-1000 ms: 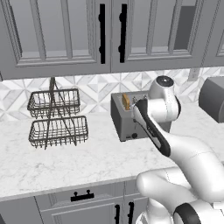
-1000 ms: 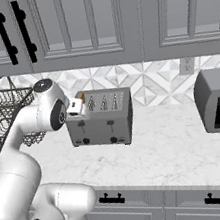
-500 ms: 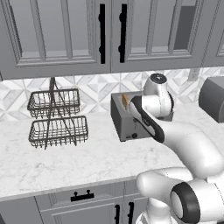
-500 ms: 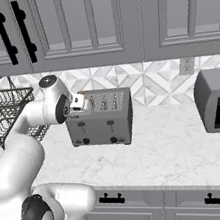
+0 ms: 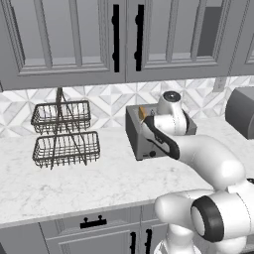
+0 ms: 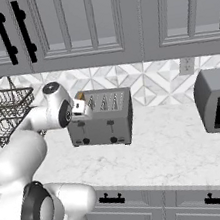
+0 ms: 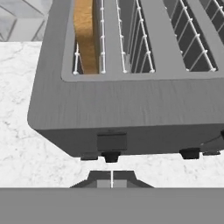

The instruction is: Start the toaster. Once the lever pops up, take the bread to the plate on the dining counter.

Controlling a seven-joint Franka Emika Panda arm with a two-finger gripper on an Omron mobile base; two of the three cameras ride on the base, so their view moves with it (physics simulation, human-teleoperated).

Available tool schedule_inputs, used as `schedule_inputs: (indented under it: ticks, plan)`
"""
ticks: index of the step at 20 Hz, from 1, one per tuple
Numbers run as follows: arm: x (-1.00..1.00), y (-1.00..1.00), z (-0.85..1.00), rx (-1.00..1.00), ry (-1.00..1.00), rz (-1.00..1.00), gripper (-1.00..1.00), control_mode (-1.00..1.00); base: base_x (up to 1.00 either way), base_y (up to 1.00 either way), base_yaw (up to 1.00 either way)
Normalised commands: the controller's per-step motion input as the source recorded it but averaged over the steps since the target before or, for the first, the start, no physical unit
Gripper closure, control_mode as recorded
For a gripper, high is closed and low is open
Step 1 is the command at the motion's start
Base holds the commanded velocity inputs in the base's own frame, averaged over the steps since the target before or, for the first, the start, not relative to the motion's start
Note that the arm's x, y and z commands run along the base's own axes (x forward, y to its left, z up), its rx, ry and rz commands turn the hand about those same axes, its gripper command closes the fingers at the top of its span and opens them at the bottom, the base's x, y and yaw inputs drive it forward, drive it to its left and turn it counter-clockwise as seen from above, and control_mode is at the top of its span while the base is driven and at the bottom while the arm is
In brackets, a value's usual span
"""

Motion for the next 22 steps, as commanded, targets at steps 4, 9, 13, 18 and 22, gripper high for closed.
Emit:
schedule_inputs:
  ticks: [4, 9, 13, 18, 22]
  plan:
    - [0.25, 0.0, -0.22, 0.0, 0.0, 0.0, 1.0, -1.0, 0.0, 0.0, 0.0]
    - [0.25, 0.0, -0.27, 0.0, 0.0, 0.0, 1.0, -1.0, 0.0, 0.0, 0.0]
    - [0.32, 0.0, -0.13, 0.0, 0.0, 0.0, 1.0, -1.0, 0.0, 0.0, 0.0]
    - [0.18, 0.0, -0.06, 0.0, 0.0, 0.0, 1.0, -1.0, 0.0, 0.0, 0.0]
    - [0.02, 0.0, -0.17, 0.0, 0.0, 0.0, 1.0, -1.0, 0.0, 0.0, 0.0]
